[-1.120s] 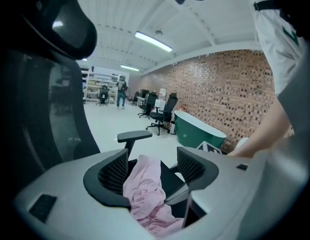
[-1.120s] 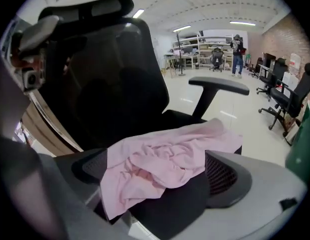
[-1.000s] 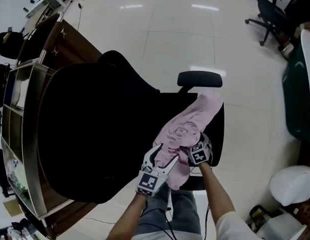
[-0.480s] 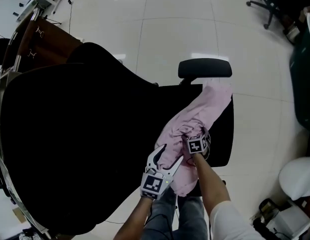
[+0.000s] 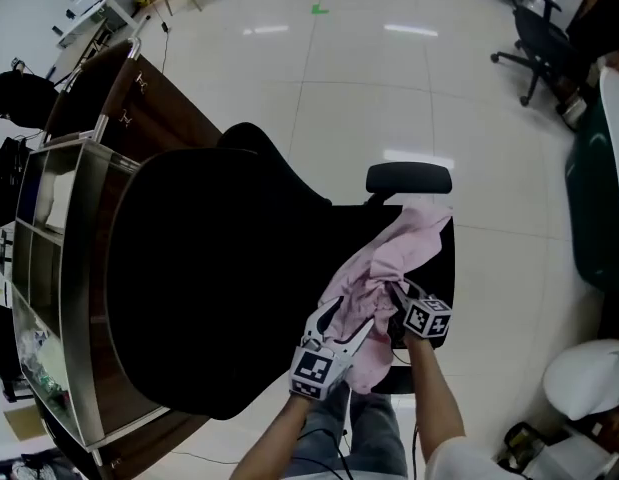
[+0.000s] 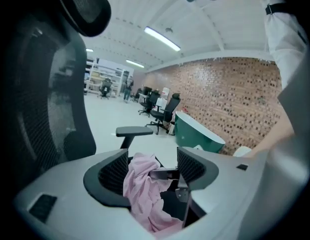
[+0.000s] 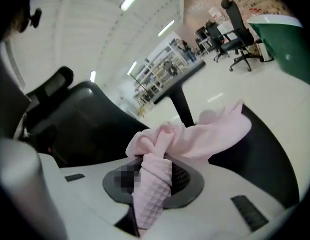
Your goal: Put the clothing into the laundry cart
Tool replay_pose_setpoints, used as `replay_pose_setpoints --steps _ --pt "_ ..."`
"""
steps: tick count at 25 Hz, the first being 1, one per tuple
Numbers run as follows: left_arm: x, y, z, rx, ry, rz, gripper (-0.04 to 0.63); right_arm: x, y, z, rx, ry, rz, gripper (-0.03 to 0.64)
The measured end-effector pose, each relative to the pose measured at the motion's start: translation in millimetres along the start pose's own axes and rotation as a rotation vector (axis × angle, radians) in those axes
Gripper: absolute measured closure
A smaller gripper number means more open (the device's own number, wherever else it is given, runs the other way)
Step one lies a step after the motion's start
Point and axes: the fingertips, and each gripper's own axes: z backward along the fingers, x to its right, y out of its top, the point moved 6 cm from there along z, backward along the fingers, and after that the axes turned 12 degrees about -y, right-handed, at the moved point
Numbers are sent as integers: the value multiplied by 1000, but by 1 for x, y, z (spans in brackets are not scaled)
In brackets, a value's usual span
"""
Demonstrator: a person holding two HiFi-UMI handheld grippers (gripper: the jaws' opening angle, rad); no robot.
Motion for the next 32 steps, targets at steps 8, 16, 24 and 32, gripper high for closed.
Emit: replay_pose_setpoints --steps 8,16,24,32 --pt "82 183 91 305 -37 -208 301 -163 198 220 525 242 153 526" --pt "150 287 197 521 -9 -302 301 -296 298 385 828 531 240 526" --pt "164 282 276 623 182 -382 301 -394 276 415 734 826 351 529" --pt "185 240 367 666 412 -349 301 -473 180 422 516 1168 394 529"
